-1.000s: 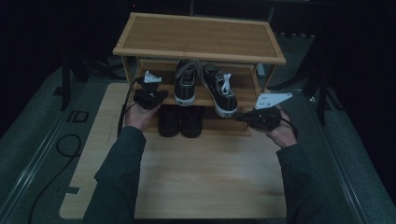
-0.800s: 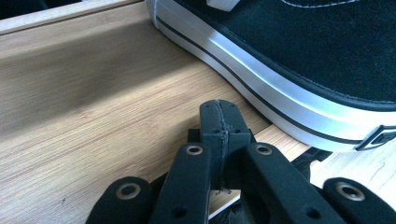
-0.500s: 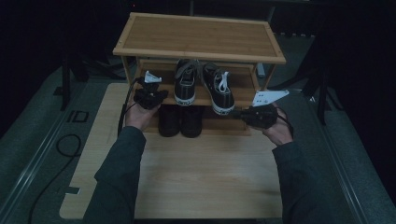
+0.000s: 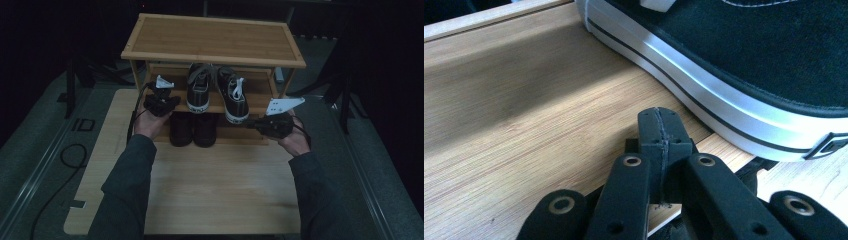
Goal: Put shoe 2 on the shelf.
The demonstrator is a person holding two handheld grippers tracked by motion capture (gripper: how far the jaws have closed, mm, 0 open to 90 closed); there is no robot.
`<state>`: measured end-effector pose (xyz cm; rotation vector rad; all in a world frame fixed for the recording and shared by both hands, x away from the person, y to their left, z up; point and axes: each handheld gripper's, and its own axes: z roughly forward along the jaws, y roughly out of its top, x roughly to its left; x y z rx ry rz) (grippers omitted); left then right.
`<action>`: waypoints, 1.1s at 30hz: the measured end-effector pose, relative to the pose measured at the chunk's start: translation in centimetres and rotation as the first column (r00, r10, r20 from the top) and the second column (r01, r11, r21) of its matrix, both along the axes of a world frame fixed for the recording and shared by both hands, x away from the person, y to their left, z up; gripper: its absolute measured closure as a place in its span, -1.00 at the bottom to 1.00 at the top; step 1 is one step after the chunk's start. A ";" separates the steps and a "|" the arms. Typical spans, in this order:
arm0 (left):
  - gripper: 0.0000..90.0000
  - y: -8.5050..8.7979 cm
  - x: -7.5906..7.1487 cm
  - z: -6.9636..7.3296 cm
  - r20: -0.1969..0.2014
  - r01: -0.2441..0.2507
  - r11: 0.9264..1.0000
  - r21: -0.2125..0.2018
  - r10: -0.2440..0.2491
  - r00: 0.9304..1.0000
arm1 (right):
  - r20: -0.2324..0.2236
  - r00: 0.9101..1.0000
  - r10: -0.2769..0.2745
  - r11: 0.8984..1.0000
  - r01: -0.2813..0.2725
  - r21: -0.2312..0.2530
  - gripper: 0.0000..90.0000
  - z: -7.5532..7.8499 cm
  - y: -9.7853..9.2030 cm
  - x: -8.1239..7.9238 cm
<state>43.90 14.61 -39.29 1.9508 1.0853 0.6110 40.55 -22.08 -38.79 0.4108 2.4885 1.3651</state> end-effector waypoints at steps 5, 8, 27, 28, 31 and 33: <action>1.00 -0.8 0.1 0.0 0.000 0.010 1.000 -0.002 -0.010 1.000 | 0.004 1.000 0.000 1.000 0.000 -0.002 1.00 0.0 0.0 0.0; 1.00 -0.9 0.1 0.0 -0.002 0.012 1.000 -0.005 -0.012 1.000 | 0.006 1.000 0.000 1.000 0.000 -0.002 1.00 0.0 0.0 0.0; 1.00 -0.9 0.4 -0.2 -0.024 0.031 0.997 -0.069 -0.033 0.999 | 0.010 1.000 0.013 1.000 -0.013 0.017 1.00 0.1 0.6 0.2; 1.00 -0.9 0.4 -0.2 -0.022 0.031 0.997 -0.069 -0.033 0.999 | 0.009 1.000 0.013 1.000 -0.014 0.019 1.00 0.2 0.6 0.2; 1.00 -0.9 0.4 -0.2 -0.023 0.031 0.997 -0.069 -0.032 0.999 | 0.012 1.000 0.010 1.000 -0.011 0.026 1.00 0.3 0.7 0.3; 1.00 -0.9 0.4 -0.2 -0.022 0.031 0.997 -0.069 -0.033 0.999 | 0.010 1.000 0.009 1.000 -0.009 0.029 1.00 0.3 0.8 0.4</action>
